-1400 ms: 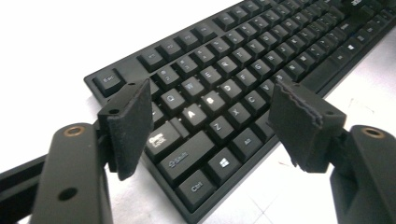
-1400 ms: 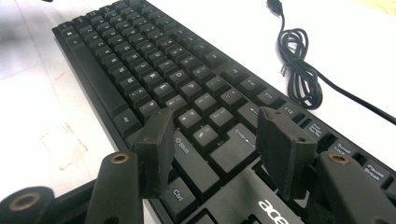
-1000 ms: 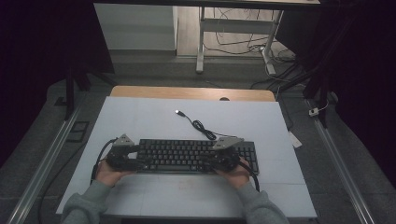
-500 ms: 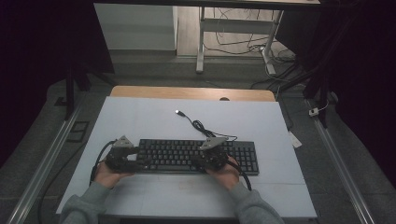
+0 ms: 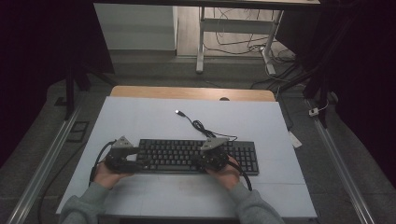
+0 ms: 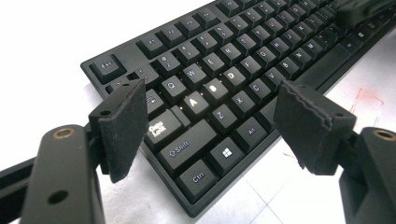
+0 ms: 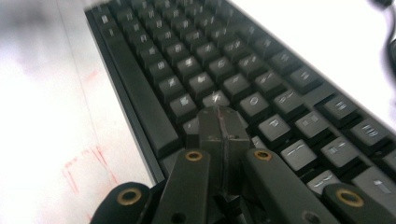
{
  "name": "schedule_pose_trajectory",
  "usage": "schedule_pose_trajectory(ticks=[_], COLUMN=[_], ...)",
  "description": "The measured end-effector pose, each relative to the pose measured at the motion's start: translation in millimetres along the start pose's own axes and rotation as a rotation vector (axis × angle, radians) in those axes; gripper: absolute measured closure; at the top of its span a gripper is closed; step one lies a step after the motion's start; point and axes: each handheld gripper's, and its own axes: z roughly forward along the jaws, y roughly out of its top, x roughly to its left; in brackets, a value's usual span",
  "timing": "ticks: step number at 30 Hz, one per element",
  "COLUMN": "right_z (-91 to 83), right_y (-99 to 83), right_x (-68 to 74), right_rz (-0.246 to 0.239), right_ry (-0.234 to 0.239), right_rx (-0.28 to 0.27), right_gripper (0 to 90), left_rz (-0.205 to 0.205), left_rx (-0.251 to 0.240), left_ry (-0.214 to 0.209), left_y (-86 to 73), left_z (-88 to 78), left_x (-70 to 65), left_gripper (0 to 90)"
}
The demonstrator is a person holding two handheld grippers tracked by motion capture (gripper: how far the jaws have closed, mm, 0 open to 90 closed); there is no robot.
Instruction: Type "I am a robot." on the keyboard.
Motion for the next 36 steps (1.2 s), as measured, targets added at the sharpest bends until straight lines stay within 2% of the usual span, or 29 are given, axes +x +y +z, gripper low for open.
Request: schedule_pose_trajectory(ticks=[8, 14, 15, 18, 21, 25, 30, 36], right_z=[-28.1, -49.7, -52.8, -62.7, -74.5, -89.7, -107.2, -127.3], right_y=[-6.1, -22.1, -25.0, -33.4, -42.1, -54.0, -71.0, -87.8], right_x=[-9.5, -24.2, -26.8, -31.7, -35.4, -40.3, -44.6, -48.2], right_rz=[0.022, 0.068, 0.075, 0.089, 0.104, 0.131, 0.139, 0.161], right_ry=[-0.043, -0.103, -0.098, -0.126, -0.165, -0.196, -0.237, -0.254], right_rx=[-0.063, -0.067, -0.070, -0.061, -0.067, -0.086, -0.076, -0.099], right_gripper=[90.0, 90.0, 89.8, 75.8, 67.0, 58.9, 50.3, 44.9], left_rz=[0.002, 0.002, 0.001, 0.001, -0.003, -0.004, -0.008, -0.012], left_rx=[0.000, 0.001, -0.001, -0.007, -0.013, -0.011, -0.012, -0.018], left_ry=[0.006, 0.008, 0.008, 0.007, 0.008, 0.010, 0.010, 0.008], left_y=[0.4, 0.3, 0.3, -0.7, -3.4, -6.3, -9.6, -13.9], left_z=[0.7, 0.9, 0.7, -1.4, -3.3, -4.5, -6.3, -9.6], left_x=[-1.1, -0.8, -0.9, -1.1, -1.1, -0.6, -1.2, -2.8], left_gripper=[26.5, 26.5, 26.4, 26.3, 26.4, 26.3, 26.4, 26.3])
